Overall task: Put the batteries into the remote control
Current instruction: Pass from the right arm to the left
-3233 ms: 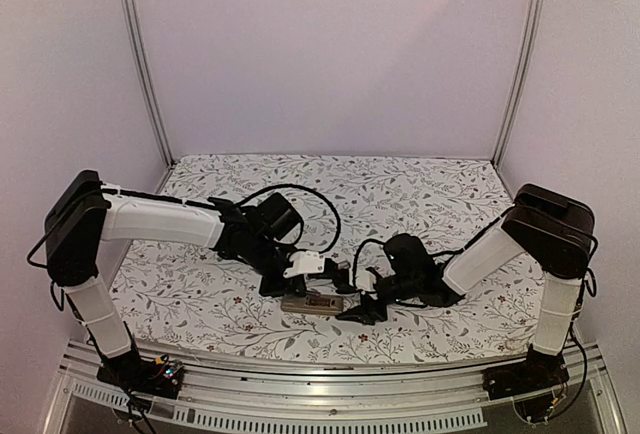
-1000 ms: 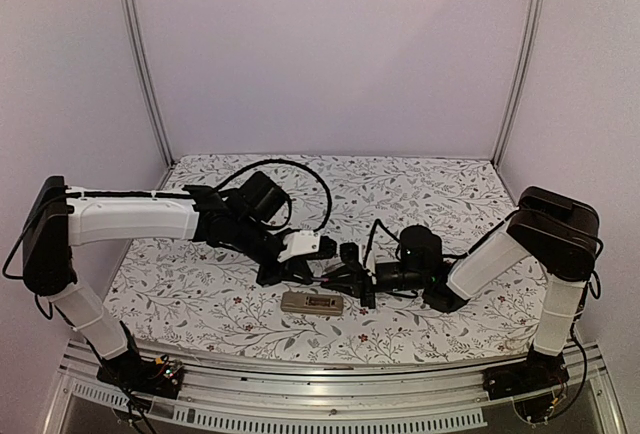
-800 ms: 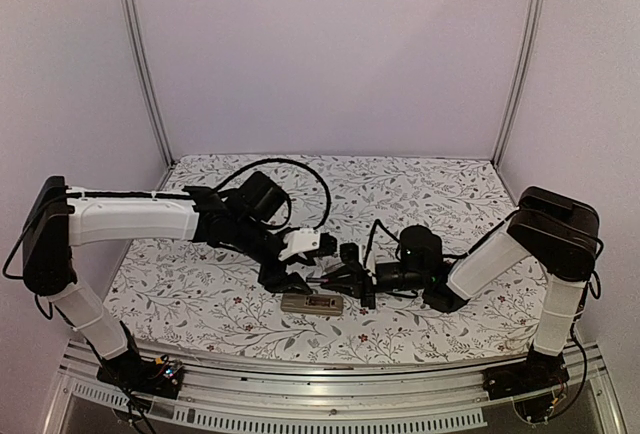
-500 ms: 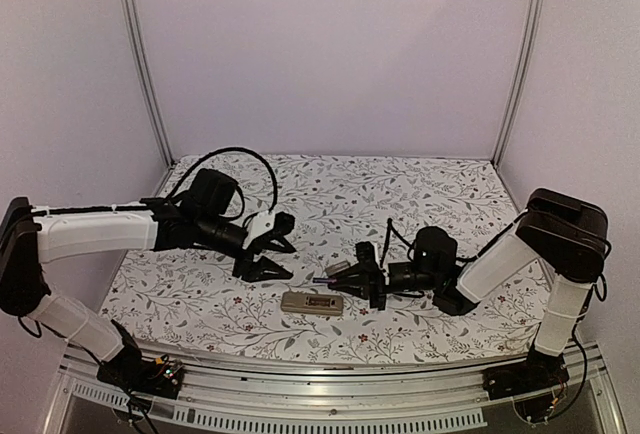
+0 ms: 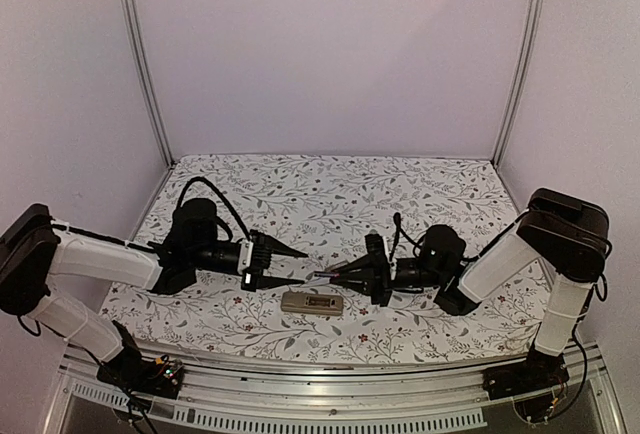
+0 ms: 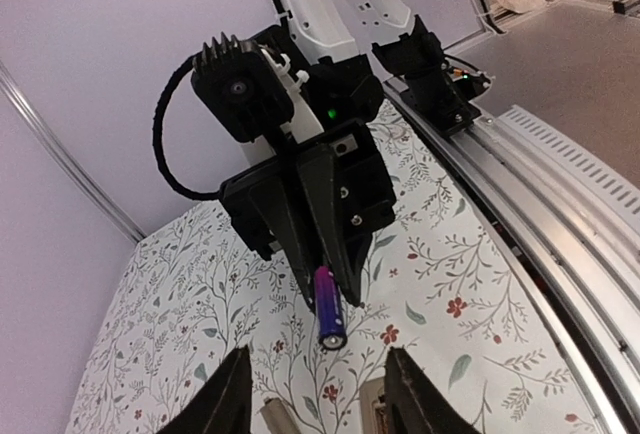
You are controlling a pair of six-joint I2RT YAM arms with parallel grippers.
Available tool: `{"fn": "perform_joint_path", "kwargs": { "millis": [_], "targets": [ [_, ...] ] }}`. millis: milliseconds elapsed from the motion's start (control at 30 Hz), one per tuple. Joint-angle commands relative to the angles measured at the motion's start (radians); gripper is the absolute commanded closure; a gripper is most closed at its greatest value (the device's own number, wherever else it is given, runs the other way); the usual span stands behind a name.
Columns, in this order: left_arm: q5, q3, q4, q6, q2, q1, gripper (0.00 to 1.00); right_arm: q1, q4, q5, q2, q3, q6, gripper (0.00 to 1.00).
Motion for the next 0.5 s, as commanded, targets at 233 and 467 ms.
{"fn": "perform_joint_path", "kwargs": {
  "millis": [233, 467],
  "targets": [
    [0.0, 0.02, 0.151, -0.014, 0.079, -0.04, 0.58, -0.003, -0.016, 0.002, -0.049, 0.022, 0.008, 1.0],
    [-0.067, 0.051, 0.175, -0.037, 0.102, -0.071, 0.67, -0.002, -0.025, 0.007, -0.045, 0.028, 0.0, 1.0]
  ]
}}
